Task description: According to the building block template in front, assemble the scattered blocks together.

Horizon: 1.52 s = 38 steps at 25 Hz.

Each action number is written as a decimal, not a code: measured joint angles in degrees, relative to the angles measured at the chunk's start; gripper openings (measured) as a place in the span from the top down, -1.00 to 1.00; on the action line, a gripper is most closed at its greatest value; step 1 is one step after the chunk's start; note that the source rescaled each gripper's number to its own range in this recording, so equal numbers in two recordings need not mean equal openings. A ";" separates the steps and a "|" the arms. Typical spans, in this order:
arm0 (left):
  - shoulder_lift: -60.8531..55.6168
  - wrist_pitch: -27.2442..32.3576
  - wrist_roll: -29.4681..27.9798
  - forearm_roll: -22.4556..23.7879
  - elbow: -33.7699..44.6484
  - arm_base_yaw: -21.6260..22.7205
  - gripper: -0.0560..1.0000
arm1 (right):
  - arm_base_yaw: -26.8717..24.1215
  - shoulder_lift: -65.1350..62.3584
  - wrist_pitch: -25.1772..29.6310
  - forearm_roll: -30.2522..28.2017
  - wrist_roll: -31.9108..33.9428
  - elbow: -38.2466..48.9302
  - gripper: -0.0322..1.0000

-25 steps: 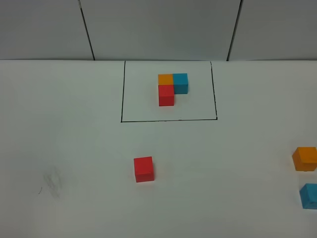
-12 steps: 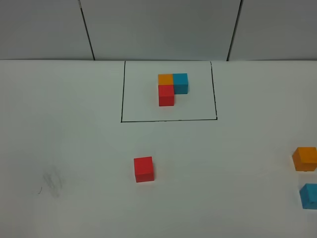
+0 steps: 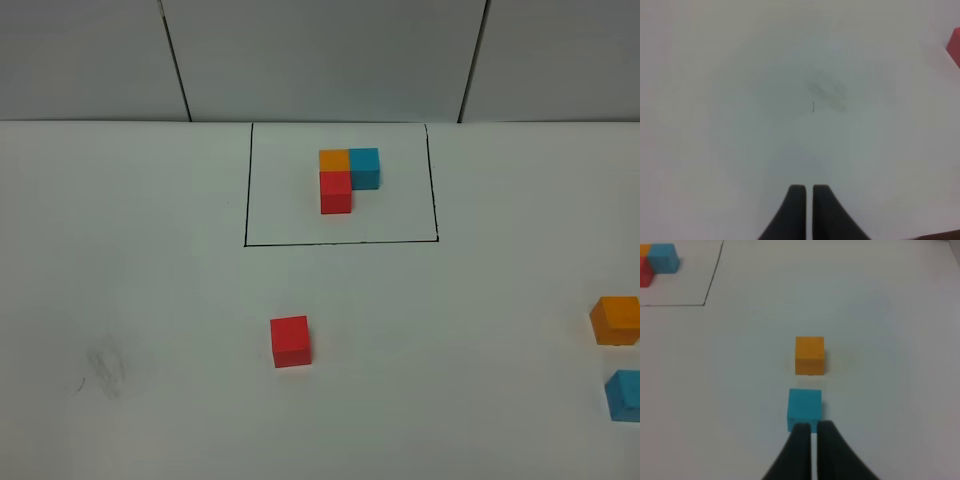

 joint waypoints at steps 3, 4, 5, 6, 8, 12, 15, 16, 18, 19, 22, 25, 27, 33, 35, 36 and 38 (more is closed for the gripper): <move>0.00 -2.63 -2.70 -1.84 0.00 0.00 0.89 | 0.00 0.00 0.00 0.00 -0.05 0.00 0.94; 0.00 -3.73 -3.37 -2.40 0.00 0.00 0.89 | 0.00 0.00 0.00 0.00 -0.05 0.00 0.94; 0.00 -4.98 -3.71 -2.67 0.00 0.00 0.89 | 0.00 0.00 0.00 0.00 -0.05 0.00 0.94; 0.00 -6.08 -3.93 -2.74 0.00 0.00 0.89 | 0.00 0.00 0.00 0.00 -0.05 0.00 0.94; 0.00 -7.44 -4.05 -2.83 0.00 0.00 0.89 | 0.00 0.00 0.00 0.00 -0.05 0.00 0.94; 0.00 -7.43 -4.23 -2.87 2.19 0.00 0.89 | 0.00 0.00 0.00 0.00 -0.05 0.00 0.94; 0.00 -6.79 -4.78 -2.81 2.78 0.00 0.89 | 0.00 0.00 0.00 0.00 0.00 0.00 0.94; 0.00 -6.79 -4.93 -2.81 2.78 0.00 0.89 | 0.00 0.00 0.00 0.00 0.00 0.00 0.94; 0.00 -6.79 -5.41 -2.81 2.85 0.00 0.89 | 0.00 0.00 0.00 0.00 0.00 0.00 0.94; 0.00 -6.79 -5.68 -2.81 2.85 0.00 0.89 | 0.00 0.00 0.00 0.00 0.00 0.00 0.94; 0.00 -6.79 -6.93 -2.03 2.85 0.00 0.89 | 0.00 0.00 0.00 0.00 0.00 0.00 0.94; 0.00 -6.79 -7.43 -1.74 2.89 0.00 0.89 | 0.00 0.00 0.00 0.00 0.00 0.00 0.94; 0.00 -6.79 -7.47 -1.59 2.89 0.00 0.88 | 0.00 0.00 0.00 0.00 0.00 0.00 0.94; 0.00 -6.79 -7.53 -1.53 2.89 0.00 0.89 | 0.00 0.00 0.00 0.00 -0.06 0.00 0.94; 0.00 -6.79 -7.58 -1.48 2.89 0.00 0.89 | 0.00 0.00 0.00 0.00 -0.06 0.00 0.94; 0.00 -6.79 -7.58 -1.48 2.89 0.00 0.89 | 0.00 0.00 0.00 0.00 -0.06 0.00 0.94; 0.00 -6.79 -7.58 -1.48 2.89 0.00 0.89 | 0.00 0.00 0.00 0.00 -0.06 0.00 0.94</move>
